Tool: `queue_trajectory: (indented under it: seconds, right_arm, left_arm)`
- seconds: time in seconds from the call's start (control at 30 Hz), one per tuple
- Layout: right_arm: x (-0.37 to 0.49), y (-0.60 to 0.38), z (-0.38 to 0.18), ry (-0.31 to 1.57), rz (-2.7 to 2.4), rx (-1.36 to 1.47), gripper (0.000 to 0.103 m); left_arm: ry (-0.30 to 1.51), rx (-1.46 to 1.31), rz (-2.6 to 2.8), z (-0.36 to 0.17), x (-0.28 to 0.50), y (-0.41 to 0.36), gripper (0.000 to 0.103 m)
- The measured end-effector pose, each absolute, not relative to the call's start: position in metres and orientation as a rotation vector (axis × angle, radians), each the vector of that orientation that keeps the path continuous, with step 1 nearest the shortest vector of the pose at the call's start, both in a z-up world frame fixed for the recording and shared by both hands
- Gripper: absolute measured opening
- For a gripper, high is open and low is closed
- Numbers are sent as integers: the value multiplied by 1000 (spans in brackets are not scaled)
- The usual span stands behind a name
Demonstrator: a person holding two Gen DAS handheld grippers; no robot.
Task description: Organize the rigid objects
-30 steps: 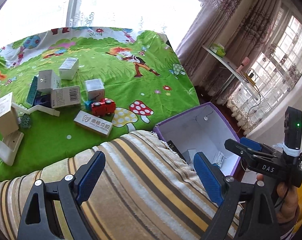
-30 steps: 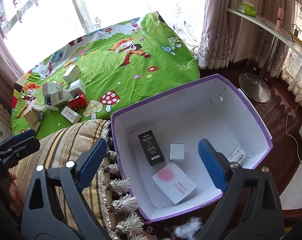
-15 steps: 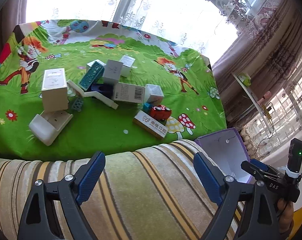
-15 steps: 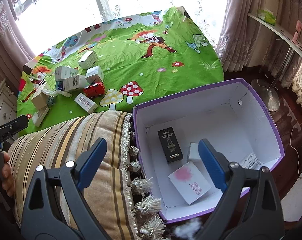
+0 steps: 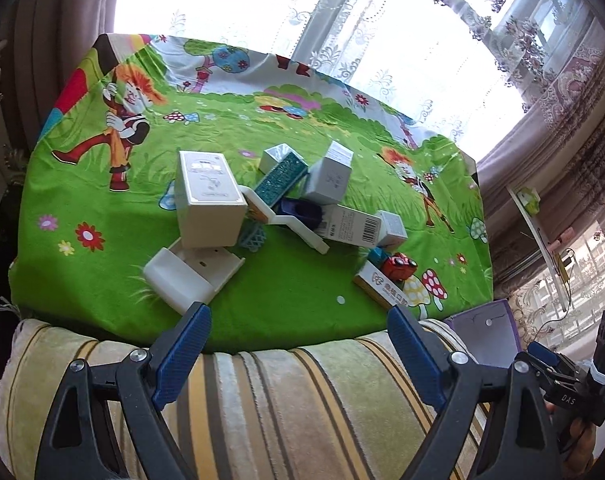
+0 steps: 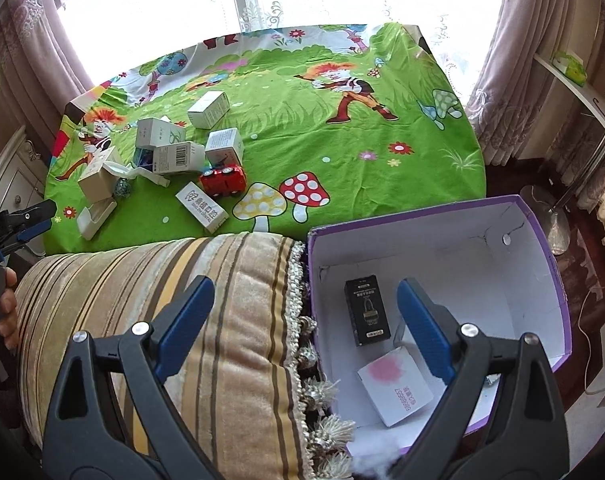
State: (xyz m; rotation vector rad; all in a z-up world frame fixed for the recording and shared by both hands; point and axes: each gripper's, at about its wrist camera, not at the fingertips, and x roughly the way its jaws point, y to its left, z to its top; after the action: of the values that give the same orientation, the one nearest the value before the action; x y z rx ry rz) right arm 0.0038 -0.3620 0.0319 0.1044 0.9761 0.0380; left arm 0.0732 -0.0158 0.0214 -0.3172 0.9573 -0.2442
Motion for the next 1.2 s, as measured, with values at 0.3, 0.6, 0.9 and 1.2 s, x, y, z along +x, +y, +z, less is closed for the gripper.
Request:
queue_trajectory:
  seconds: [0.3,0.6,0.9,1.2]
  right_arm:
    - [41,-320,40,978,127,23,94]
    - [95,-274,53,959,215,2,94]
    - [155,-221,54,967,257,19,94]
    - [203,-170,33,1008,242,-6,94]
  left_arm:
    - [985,-339,-143,23,119,9,91]
    - [1054,-414,-39,12,186,26,91]
    - [1131,-413,27,-16,224,29,91]
    - [1183,-390,56,-38,232,30,87]
